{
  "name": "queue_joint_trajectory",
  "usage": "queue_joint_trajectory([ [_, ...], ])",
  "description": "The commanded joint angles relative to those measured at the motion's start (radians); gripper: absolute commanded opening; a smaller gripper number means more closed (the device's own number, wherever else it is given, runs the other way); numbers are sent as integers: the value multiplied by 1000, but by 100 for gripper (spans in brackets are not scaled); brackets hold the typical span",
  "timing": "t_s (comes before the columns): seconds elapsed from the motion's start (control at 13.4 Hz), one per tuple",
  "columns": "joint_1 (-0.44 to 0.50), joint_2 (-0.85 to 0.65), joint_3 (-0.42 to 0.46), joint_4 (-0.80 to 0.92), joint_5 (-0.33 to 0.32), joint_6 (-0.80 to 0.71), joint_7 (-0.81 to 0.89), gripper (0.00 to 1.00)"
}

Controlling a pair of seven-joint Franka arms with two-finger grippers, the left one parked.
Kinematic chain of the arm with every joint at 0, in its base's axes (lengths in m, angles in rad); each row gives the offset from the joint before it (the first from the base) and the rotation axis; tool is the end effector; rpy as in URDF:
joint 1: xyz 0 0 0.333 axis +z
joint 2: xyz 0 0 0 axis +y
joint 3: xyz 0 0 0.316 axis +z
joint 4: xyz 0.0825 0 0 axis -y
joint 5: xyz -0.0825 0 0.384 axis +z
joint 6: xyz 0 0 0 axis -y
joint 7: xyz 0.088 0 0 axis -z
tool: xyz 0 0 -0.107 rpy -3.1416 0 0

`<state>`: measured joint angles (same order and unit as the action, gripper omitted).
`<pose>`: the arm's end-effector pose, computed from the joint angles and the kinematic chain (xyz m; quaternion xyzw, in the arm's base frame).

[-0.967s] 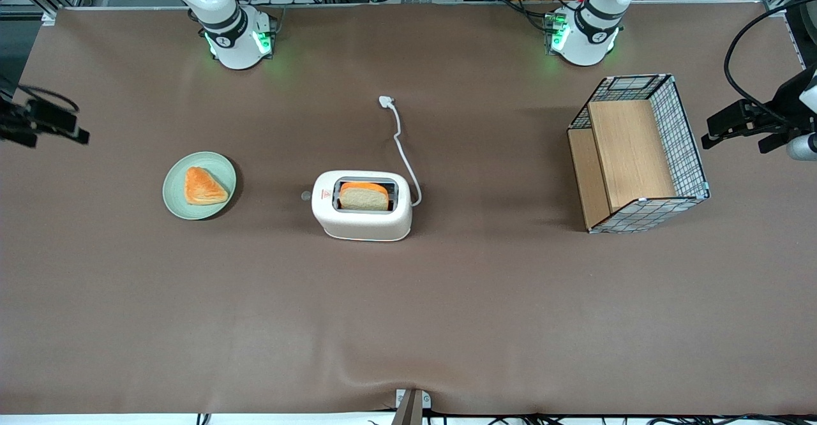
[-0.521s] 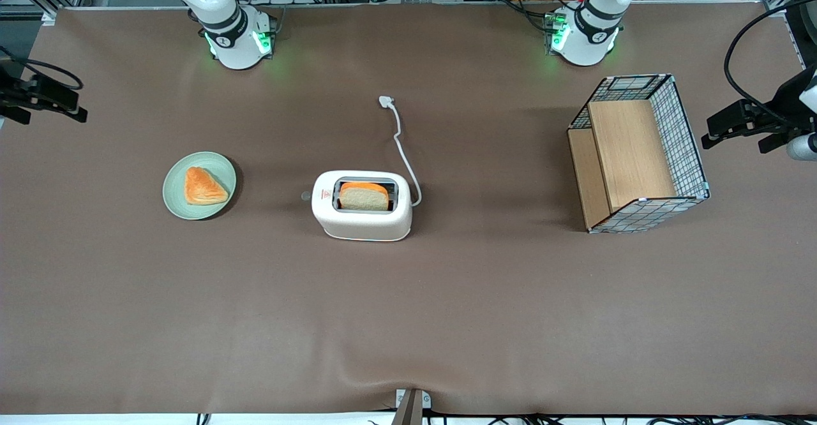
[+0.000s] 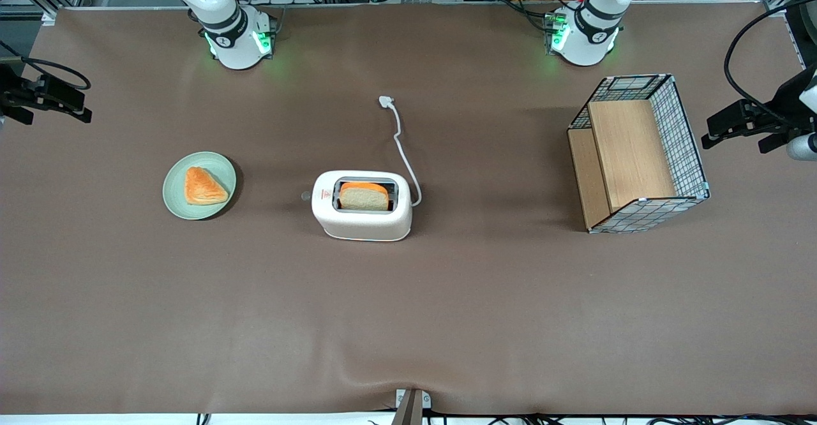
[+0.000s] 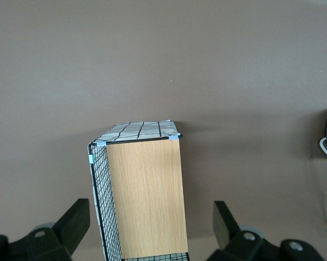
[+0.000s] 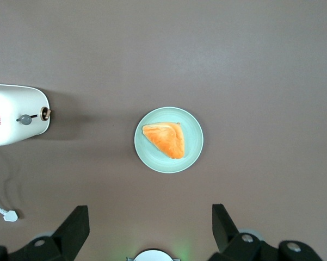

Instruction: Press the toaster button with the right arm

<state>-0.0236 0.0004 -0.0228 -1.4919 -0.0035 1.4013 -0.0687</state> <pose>0.5363 -0.0253 0.6468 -0.9989 -0.0109 0.0455 0.0009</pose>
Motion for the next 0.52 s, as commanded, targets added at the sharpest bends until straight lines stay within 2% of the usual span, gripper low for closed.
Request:
queue_joint_trajectory([
  [0.0, -24, -19, 23, -10, -23, 8, 4, 100],
  [0.45, -22, -13, 24, 2, -24, 7, -11, 100],
])
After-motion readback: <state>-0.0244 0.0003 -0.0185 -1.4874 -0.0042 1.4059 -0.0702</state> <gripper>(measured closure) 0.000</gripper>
